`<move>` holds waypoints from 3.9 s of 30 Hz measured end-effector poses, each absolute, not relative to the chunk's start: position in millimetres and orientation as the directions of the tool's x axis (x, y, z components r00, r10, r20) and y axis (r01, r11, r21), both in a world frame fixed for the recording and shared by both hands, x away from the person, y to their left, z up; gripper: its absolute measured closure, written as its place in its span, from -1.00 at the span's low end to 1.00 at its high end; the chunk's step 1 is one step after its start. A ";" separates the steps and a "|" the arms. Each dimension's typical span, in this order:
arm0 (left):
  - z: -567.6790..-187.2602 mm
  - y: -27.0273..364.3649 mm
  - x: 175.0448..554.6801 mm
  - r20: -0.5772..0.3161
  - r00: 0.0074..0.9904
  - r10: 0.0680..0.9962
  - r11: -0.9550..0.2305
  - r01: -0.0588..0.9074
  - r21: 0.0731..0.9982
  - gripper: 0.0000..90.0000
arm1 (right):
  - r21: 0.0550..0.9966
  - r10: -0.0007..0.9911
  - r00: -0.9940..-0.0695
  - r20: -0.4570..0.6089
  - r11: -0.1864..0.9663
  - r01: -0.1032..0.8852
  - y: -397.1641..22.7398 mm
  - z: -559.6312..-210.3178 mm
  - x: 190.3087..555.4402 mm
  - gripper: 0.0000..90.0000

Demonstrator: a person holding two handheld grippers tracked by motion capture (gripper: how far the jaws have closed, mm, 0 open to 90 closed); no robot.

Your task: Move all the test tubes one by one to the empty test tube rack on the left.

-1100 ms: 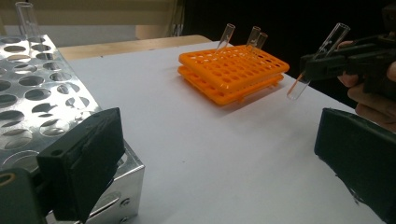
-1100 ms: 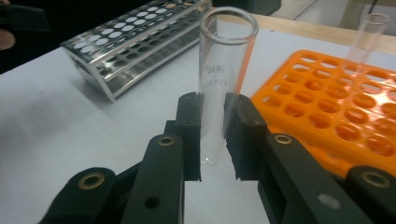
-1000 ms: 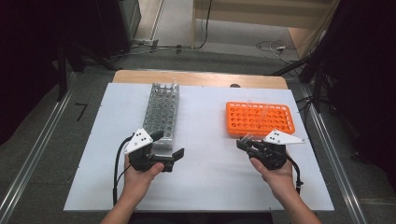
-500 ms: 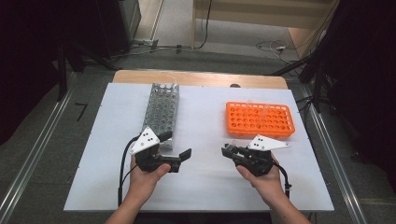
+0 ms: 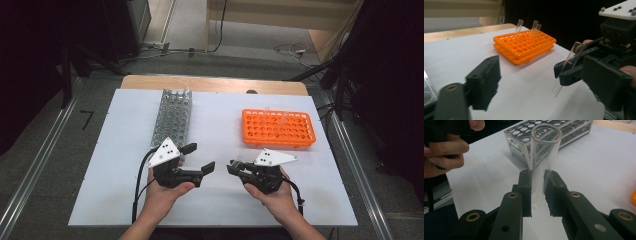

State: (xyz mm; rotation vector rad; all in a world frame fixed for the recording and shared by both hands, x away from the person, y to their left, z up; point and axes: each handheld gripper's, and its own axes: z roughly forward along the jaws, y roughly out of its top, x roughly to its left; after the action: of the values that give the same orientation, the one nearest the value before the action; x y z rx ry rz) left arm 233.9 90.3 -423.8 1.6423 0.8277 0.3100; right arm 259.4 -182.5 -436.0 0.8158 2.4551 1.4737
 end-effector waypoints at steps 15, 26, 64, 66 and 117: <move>-424.5 57.5 232.4 -0.224 0.797 0.560 -0.109 0.340 0.934 0.08 | 0.840 0.502 -0.853 0.141 0.395 0.371 -169.0 -440.1 255.6 0.64; -425.5 44.2 230.7 -0.178 0.819 0.545 -0.163 0.312 0.936 0.50 | 0.831 0.464 -0.875 0.136 0.428 0.356 -160.1 -440.2 249.8 0.64; -407.4 84.9 263.5 -0.176 0.758 0.628 -0.094 0.298 0.950 0.69 | 0.851 0.452 -0.880 0.143 0.398 0.343 -197.2 -431.3 251.9 -1.00; -405.6 87.9 269.0 -0.174 0.752 0.636 -0.093 0.298 0.950 0.69 | 0.855 0.455 -0.877 0.158 0.382 0.352 -206.6 -431.2 252.5 -1.00; -392.1 155.7 433.0 -0.148 0.450 0.880 0.012 0.290 0.957 0.69 | 0.858 0.667 -0.729 0.154 0.276 0.434 -321.3 -450.1 269.3 -1.00</move>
State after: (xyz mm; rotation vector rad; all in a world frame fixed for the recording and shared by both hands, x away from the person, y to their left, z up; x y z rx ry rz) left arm 433.0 155.7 -392.1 1.5371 1.0657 0.6346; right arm 269.3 -321.3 -450.1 1.0193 2.3096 1.4345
